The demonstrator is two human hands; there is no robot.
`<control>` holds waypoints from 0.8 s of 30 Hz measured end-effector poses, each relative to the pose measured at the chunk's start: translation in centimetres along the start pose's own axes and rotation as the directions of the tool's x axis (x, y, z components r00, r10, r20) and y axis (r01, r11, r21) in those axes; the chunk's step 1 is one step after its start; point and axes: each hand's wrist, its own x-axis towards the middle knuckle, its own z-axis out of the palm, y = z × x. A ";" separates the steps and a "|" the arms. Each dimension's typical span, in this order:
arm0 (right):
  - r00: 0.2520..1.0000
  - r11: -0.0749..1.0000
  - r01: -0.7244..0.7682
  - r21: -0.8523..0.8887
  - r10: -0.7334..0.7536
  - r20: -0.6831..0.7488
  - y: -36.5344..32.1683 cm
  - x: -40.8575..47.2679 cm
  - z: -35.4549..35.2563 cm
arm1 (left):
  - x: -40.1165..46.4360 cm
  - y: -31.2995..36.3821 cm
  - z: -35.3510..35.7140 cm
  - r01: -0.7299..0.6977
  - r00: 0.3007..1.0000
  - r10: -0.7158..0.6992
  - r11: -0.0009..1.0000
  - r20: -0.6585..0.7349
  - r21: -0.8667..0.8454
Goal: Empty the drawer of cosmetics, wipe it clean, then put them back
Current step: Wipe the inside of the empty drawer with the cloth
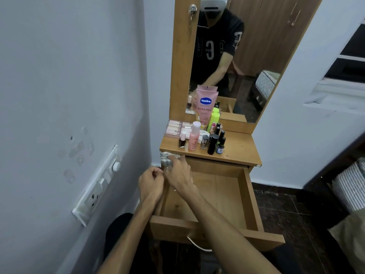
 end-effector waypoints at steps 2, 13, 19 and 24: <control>0.998 0.999 -0.037 0.007 0.036 0.041 -0.1 0.7 -0.1 | 0.0 -0.1 -0.1 -0.004 1.000 0.003 1.000 -0.025 -0.004; 0.748 0.983 0.175 0.061 -0.174 0.640 0.2 -6.3 -3.4 | -0.4 0.7 -0.8 0.085 0.968 -0.087 0.996 -0.235 -0.021; 0.773 0.990 0.138 0.031 -0.127 0.622 0.3 -9.2 -7.2 | -1.2 0.9 -0.1 -0.233 0.972 0.228 0.957 0.052 0.172; 0.962 0.910 0.178 -0.374 -0.081 0.261 4.8 -8.0 -9.2 | -1.2 0.8 0.5 -0.439 0.892 0.368 0.844 0.262 0.309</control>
